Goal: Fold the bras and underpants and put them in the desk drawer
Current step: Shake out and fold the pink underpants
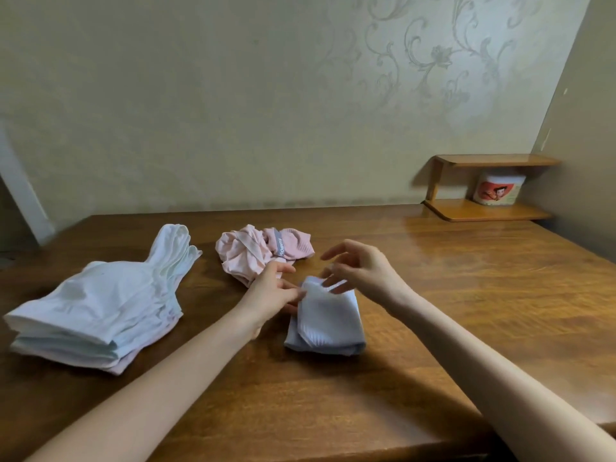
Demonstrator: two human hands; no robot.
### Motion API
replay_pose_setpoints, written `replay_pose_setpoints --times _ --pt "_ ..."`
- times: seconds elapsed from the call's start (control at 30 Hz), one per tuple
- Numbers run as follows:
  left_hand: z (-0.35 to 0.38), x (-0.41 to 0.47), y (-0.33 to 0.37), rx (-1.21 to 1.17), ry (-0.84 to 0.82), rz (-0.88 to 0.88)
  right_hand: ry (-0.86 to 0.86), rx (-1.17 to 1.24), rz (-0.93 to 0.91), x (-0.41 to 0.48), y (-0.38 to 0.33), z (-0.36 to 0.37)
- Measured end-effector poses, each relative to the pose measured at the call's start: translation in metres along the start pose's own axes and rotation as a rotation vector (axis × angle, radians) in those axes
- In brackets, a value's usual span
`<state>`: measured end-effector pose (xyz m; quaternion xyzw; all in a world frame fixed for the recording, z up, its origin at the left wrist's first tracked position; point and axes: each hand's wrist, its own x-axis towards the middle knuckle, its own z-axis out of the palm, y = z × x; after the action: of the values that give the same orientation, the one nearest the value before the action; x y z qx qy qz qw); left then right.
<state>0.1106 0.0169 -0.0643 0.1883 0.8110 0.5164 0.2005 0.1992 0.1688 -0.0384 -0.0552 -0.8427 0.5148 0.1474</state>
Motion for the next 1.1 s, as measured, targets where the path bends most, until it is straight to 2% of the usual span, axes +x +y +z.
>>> replay_pose_setpoints --times 0.03,0.07,0.17,0.27,0.4,0.47,0.6,0.7,0.8,0.87,0.93,1.0,1.1 --pt "-0.001 0.0 -0.002 0.004 0.012 0.015 0.054 -0.134 -0.087 0.0 0.007 -0.002" --pt "-0.003 0.0 -0.004 0.014 0.02 0.029 0.029 -0.28 -0.174 -0.001 0.013 -0.003" --pt "-0.007 0.003 -0.011 0.095 0.035 0.067 -0.322 -0.658 -0.312 -0.01 0.032 0.01" --pt "-0.011 0.008 -0.015 0.318 0.168 0.129 -0.482 -0.868 -0.307 -0.012 0.048 0.028" --pt "-0.034 0.022 -0.017 0.731 0.53 0.283 -0.518 -0.908 -0.287 -0.01 0.054 0.028" --pt "-0.046 0.034 -0.015 0.819 0.497 0.276 -0.525 -0.908 -0.275 -0.006 0.055 0.028" --pt "-0.047 0.048 -0.016 0.793 0.23 0.254 -0.52 -0.903 -0.229 0.011 0.057 0.027" --pt "-0.053 0.054 -0.022 0.913 0.168 0.275 -0.515 -0.882 -0.203 0.027 0.059 0.023" --pt "-0.06 0.056 -0.024 0.977 0.232 0.318 -0.496 -0.905 -0.136 0.045 0.061 0.016" --pt "-0.062 0.056 -0.018 0.936 0.347 0.379 -0.447 -0.973 -0.087 0.056 0.059 0.008" --pt "-0.065 0.053 -0.01 0.852 0.464 0.481 -0.34 -1.066 -0.119 0.062 0.053 0.003" --pt "-0.071 0.05 0.001 0.659 0.532 0.6 -0.152 -0.915 -0.248 0.061 0.038 0.007" --pt "-0.077 0.037 0.028 0.281 0.497 0.712 0.051 -0.227 -0.328 0.06 0.004 0.022"
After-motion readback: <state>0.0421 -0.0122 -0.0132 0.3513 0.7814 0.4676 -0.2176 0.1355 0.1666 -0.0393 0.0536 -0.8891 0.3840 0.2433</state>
